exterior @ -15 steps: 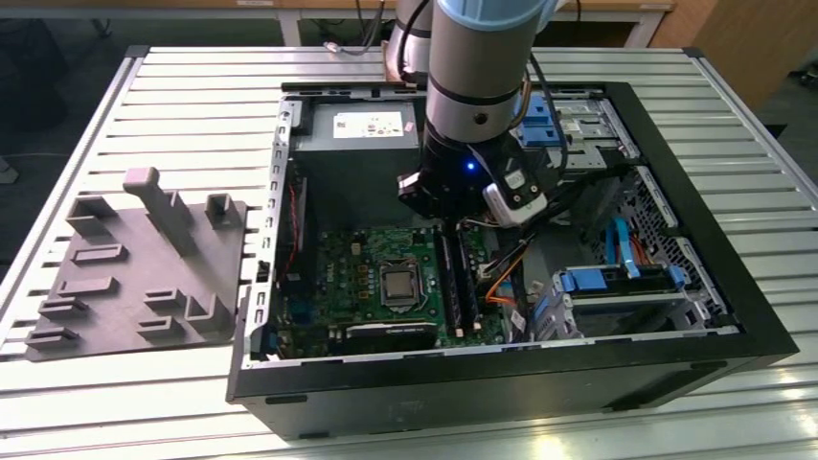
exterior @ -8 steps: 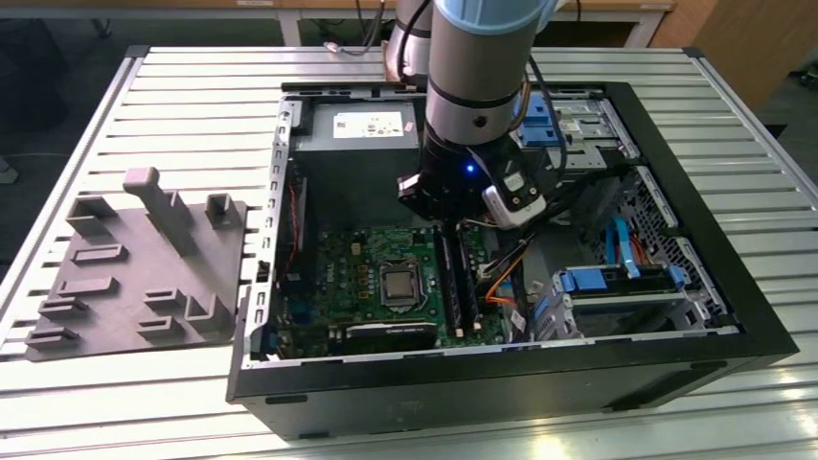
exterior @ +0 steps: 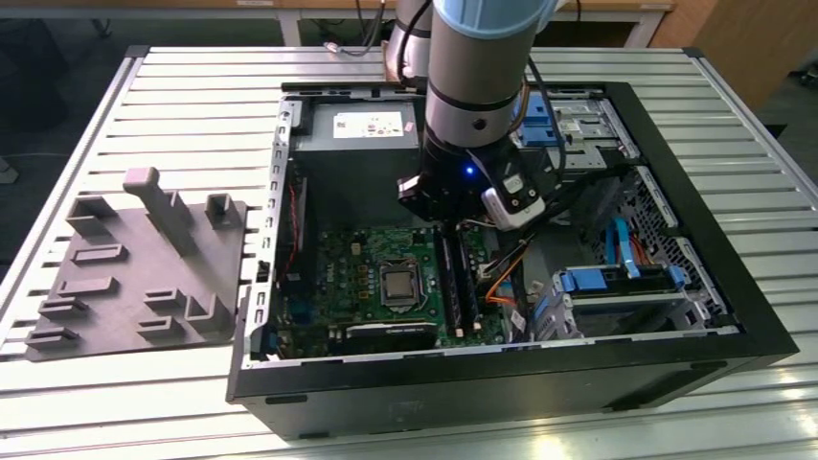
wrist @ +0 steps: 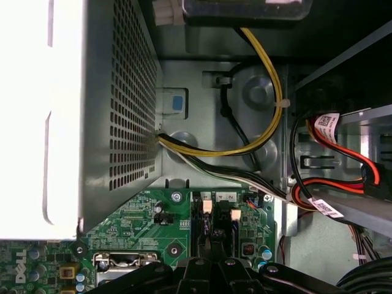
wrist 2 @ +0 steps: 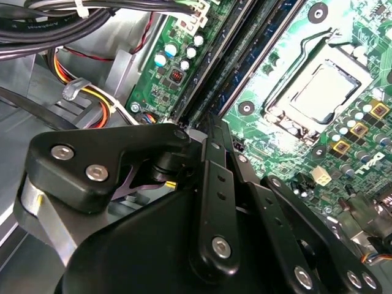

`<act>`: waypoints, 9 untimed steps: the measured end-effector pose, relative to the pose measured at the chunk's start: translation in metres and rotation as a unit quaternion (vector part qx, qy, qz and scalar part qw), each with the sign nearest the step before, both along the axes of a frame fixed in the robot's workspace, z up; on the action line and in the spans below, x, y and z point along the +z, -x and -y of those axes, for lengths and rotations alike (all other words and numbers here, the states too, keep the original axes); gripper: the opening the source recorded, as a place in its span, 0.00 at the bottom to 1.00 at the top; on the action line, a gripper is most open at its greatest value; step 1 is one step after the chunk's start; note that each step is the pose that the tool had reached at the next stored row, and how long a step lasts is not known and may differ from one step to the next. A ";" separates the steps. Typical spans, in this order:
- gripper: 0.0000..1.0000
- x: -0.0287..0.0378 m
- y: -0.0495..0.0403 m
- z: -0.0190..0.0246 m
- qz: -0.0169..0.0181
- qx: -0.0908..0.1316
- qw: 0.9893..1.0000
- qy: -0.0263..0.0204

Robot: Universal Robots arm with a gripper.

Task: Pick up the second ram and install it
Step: 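Press down the second ram until it locks into place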

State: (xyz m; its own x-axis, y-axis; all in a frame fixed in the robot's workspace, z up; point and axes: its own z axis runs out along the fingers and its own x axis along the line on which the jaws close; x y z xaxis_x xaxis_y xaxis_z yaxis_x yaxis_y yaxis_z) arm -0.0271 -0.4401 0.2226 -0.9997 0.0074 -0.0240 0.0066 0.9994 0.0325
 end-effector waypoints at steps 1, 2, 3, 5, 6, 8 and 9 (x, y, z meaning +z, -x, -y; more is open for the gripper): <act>0.11 0.0000 0.0000 0.0000 0.000 0.000 1.000 0.000; 0.11 0.0000 0.0000 0.0000 0.000 0.000 1.000 -0.001; 0.11 -0.0001 0.0000 0.0000 0.000 0.000 1.000 -0.002; 0.11 -0.0001 0.0000 0.0000 0.000 0.000 1.000 -0.003; 0.11 -0.0005 0.0000 0.0000 0.000 0.000 1.000 -0.003; 0.11 -0.0016 0.0000 0.0000 0.000 0.000 1.000 -0.003; 0.11 -0.0019 0.0000 0.0000 0.000 0.000 1.000 -0.002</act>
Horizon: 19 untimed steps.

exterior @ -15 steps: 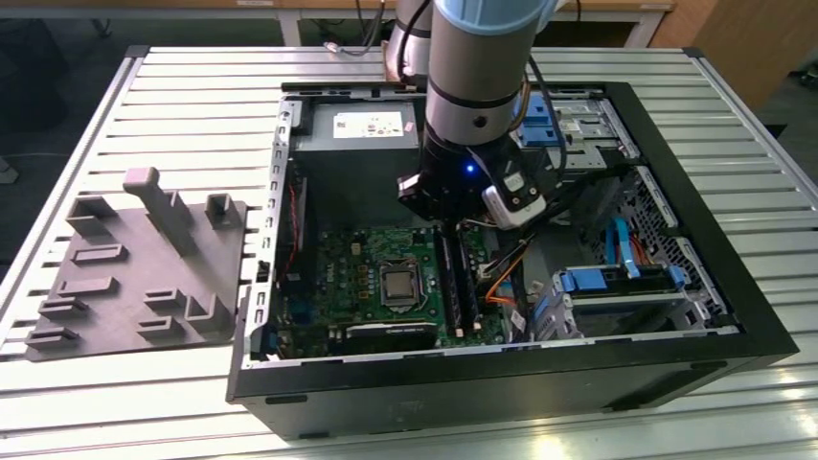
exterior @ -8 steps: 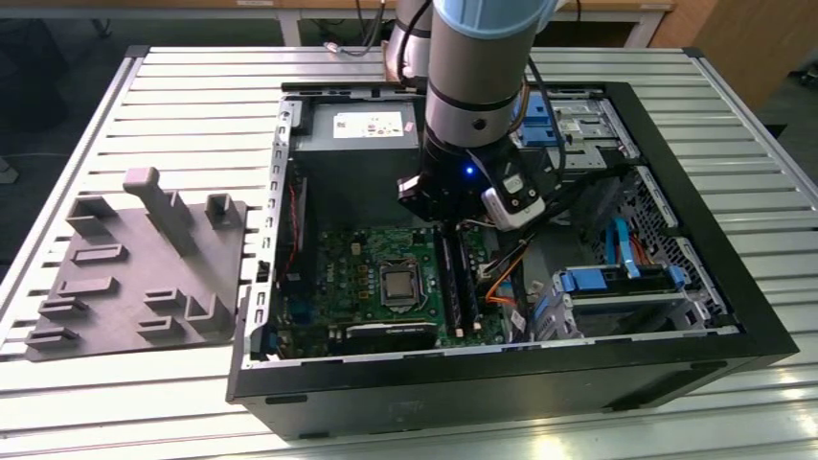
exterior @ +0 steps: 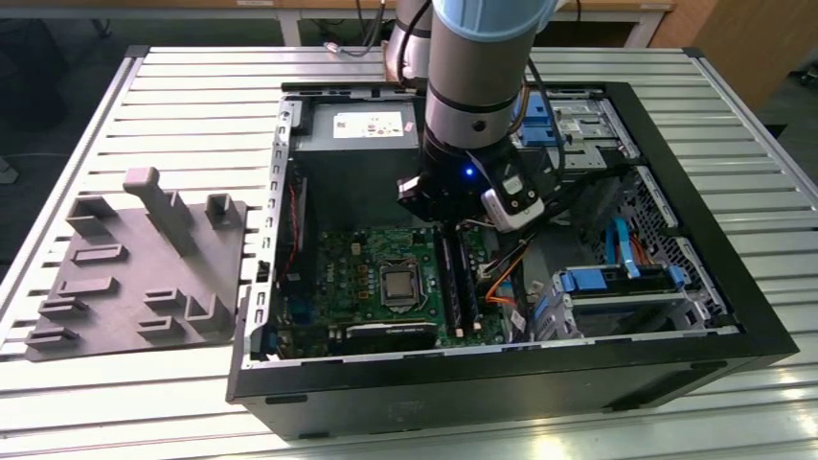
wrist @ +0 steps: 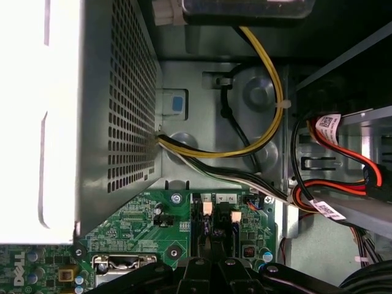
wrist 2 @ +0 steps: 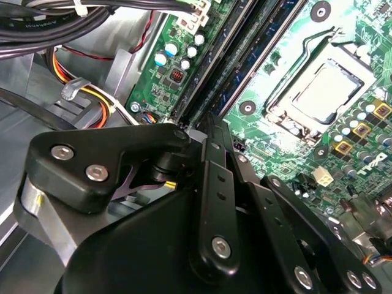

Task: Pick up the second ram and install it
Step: 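Press down the second ram until it locks into place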

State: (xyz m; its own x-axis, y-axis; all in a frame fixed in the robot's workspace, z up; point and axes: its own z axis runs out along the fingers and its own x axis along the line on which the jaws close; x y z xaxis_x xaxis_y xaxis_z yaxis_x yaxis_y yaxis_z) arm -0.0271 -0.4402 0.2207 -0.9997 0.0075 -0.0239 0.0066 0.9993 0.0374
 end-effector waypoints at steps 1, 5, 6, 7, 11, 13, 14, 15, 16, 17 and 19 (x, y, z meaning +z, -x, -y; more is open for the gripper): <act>0.11 -0.0001 0.0000 0.0000 0.000 0.000 1.000 0.000; 0.11 -0.0004 0.0000 0.0000 0.000 0.000 1.000 0.000; 0.11 -0.0004 0.0000 0.0000 0.000 0.000 1.000 0.000; 0.11 -0.0008 0.0000 -0.0001 0.000 0.000 1.000 0.000; 0.11 -0.0023 0.0000 0.0000 0.000 0.000 1.000 0.000; 0.11 -0.0025 0.0000 0.0000 0.000 0.000 1.000 0.000; 0.11 -0.0026 0.0000 0.0000 0.000 0.000 1.000 0.000; 0.11 -0.0026 0.0000 0.0000 0.000 0.000 1.000 0.000; 0.11 -0.0027 0.0000 0.0000 0.000 0.000 1.000 0.000; 0.11 -0.0033 0.0000 -0.0001 0.000 0.000 1.000 0.000; 0.11 -0.0045 0.0000 0.0000 0.000 0.000 1.000 0.000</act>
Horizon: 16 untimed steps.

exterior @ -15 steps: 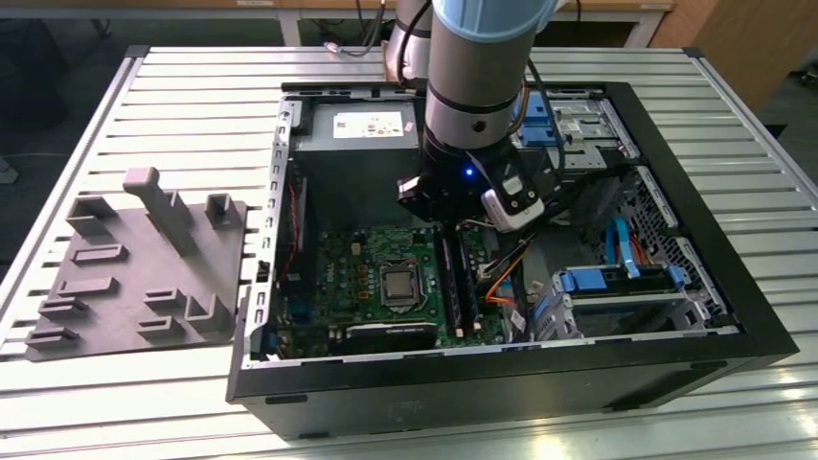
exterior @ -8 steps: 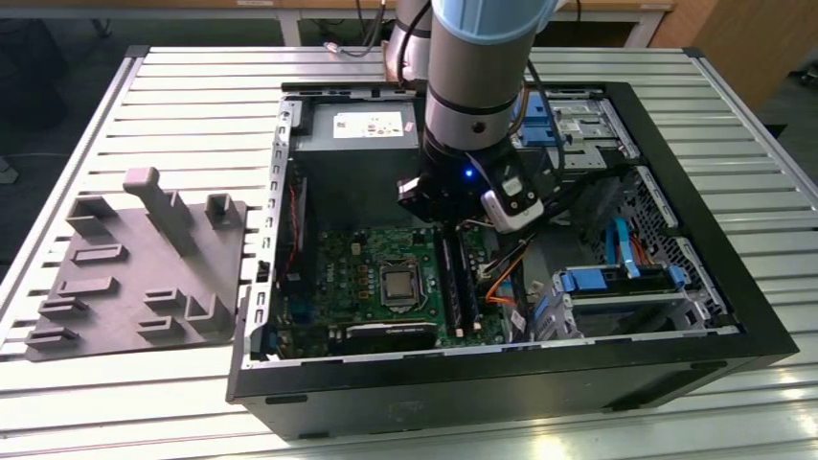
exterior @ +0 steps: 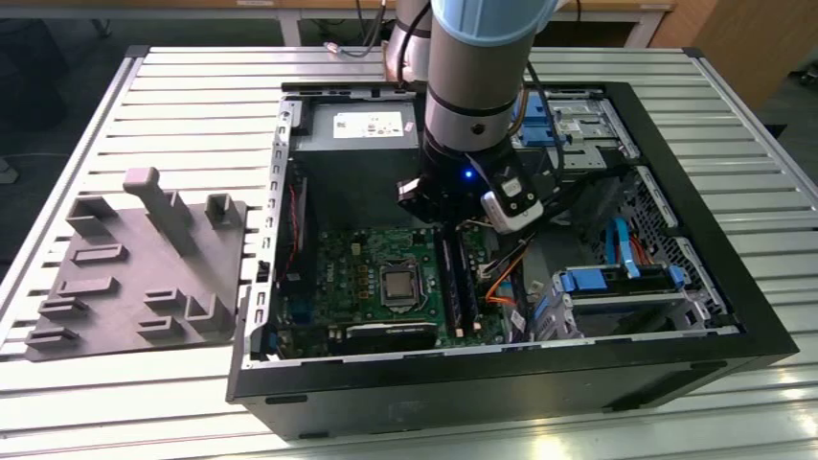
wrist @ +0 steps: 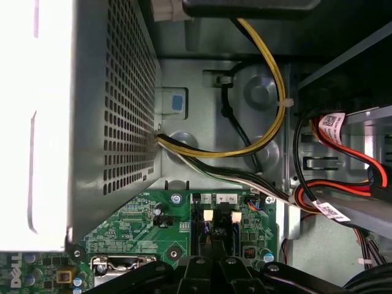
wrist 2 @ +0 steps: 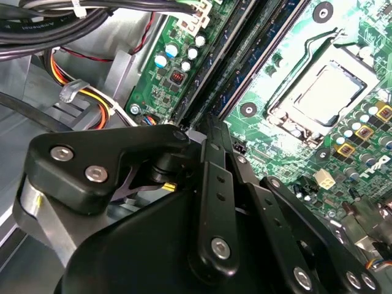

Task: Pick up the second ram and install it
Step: 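Press down the second ram until it locks into place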

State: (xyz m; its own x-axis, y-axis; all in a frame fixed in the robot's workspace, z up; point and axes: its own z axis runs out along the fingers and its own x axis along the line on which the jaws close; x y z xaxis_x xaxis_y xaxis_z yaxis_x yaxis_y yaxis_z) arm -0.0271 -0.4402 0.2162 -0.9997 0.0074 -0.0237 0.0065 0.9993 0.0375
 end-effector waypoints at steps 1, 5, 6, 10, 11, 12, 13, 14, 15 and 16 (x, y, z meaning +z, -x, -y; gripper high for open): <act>0.11 0.0000 0.0000 0.0000 0.000 0.000 1.000 0.000; 0.11 -0.0004 0.0000 0.0000 0.000 0.000 1.000 0.000; 0.11 -0.0008 0.0000 0.0000 0.000 0.000 1.000 0.000; 0.11 -0.0019 0.0000 0.0000 0.000 0.000 1.000 0.000; 0.11 -0.0020 0.0000 0.0000 0.000 0.000 1.000 0.000; 0.11 -0.0018 0.0000 -0.0001 0.000 0.000 1.000 0.000; 0.11 -0.0012 -0.0001 -0.0001 0.000 0.000 1.000 0.000; 0.11 -0.0002 -0.0001 -0.0002 0.000 0.000 1.000 -0.001; 0.11 0.0012 -0.0001 -0.0003 0.001 0.000 1.000 -0.001; 0.11 0.0028 -0.0002 -0.0004 0.001 0.000 1.000 -0.002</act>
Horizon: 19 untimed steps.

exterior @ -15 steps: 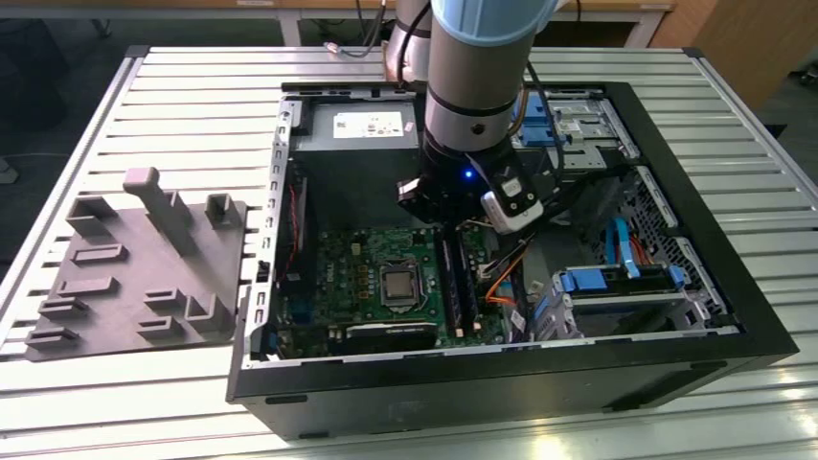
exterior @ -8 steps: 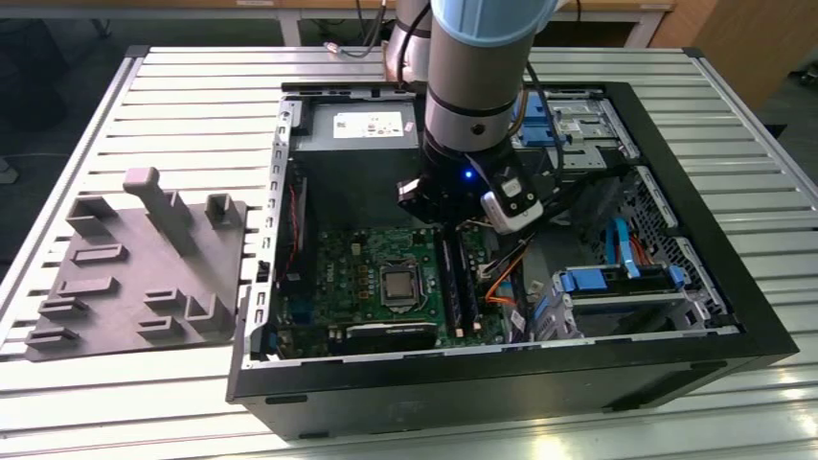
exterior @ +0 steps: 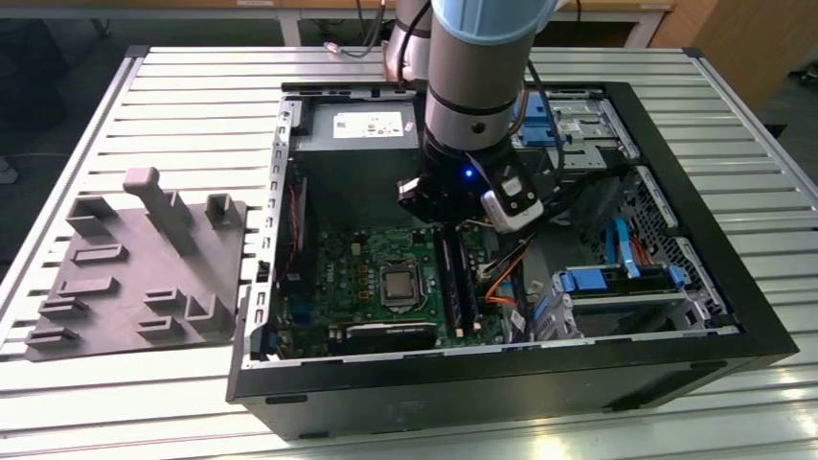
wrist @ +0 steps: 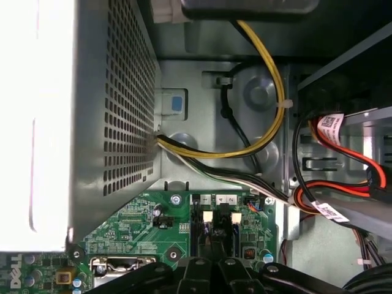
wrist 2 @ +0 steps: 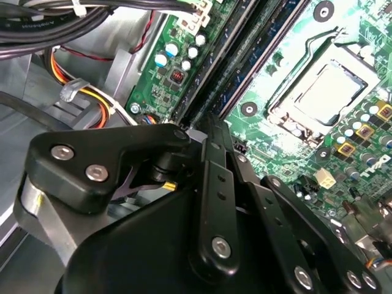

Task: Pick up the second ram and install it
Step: 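Press down the second ram until it locks into place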

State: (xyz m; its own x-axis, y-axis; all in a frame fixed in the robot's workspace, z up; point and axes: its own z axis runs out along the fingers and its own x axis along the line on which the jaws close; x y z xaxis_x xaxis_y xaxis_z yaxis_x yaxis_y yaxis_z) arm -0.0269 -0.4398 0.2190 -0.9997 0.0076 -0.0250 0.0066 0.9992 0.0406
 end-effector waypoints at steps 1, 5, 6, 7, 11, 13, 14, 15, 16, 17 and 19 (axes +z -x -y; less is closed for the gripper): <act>0.11 0.0029 0.0001 0.0002 0.000 0.000 1.000 0.001; 0.11 0.0128 0.0001 0.0003 0.000 0.000 1.000 0.001; 0.11 0.0152 0.0001 0.0003 0.000 0.000 1.000 0.001; 0.11 0.0175 0.0001 0.0003 0.000 0.000 1.000 0.001; 0.11 0.0270 0.0001 0.0003 -0.001 0.000 1.000 0.001; 0.11 0.0311 0.0001 0.0003 -0.001 0.000 1.000 0.001; 0.11 0.0328 0.0001 0.0003 0.000 0.000 1.000 0.001; 0.11 0.0346 0.0001 0.0003 0.000 0.000 1.000 0.001; 0.11 0.0363 0.0001 0.0003 0.000 0.000 1.000 0.001; 0.11 0.0379 0.0001 0.0003 0.000 0.000 1.000 0.001; 0.11 0.0410 0.0001 0.0003 0.000 0.000 1.000 0.001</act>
State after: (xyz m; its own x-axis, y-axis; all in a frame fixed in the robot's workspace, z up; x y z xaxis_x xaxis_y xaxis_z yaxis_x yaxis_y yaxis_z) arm -0.0270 -0.4401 0.2600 -0.9997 0.0075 -0.0240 0.0066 0.9993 0.0376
